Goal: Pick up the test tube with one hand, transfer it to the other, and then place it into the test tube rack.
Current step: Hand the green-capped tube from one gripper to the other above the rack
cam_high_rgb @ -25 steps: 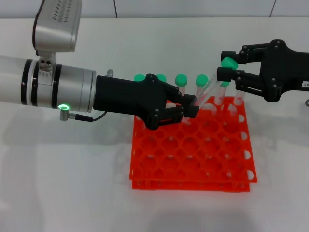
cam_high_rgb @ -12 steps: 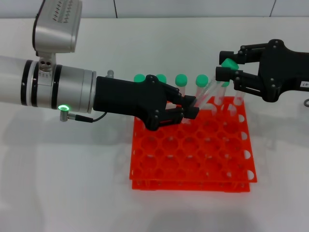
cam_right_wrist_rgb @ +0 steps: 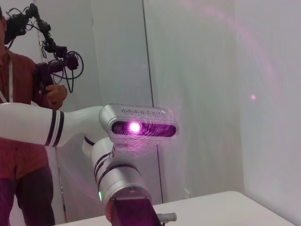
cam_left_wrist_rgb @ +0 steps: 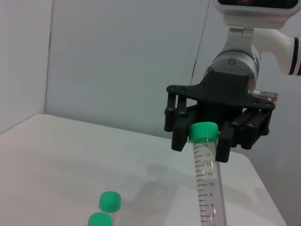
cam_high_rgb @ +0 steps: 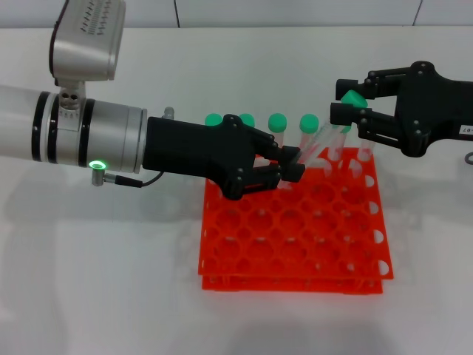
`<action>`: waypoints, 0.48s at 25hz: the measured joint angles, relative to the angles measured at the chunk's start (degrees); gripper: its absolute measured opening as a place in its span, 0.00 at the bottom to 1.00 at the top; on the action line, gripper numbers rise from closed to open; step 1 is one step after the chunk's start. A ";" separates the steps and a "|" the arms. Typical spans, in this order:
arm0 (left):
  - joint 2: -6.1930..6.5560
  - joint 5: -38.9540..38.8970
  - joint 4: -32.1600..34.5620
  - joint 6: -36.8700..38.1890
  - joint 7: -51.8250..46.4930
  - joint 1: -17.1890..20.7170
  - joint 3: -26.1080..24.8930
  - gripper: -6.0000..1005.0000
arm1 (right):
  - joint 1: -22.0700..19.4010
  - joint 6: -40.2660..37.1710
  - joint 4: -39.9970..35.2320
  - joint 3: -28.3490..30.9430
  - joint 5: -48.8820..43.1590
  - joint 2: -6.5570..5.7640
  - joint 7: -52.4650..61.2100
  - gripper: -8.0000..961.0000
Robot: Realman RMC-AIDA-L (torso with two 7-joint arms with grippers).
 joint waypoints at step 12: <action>0.00 0.00 -0.09 0.00 0.03 0.00 0.13 0.21 | 0.59 -0.31 -0.10 -0.39 -0.11 0.00 -0.86 0.31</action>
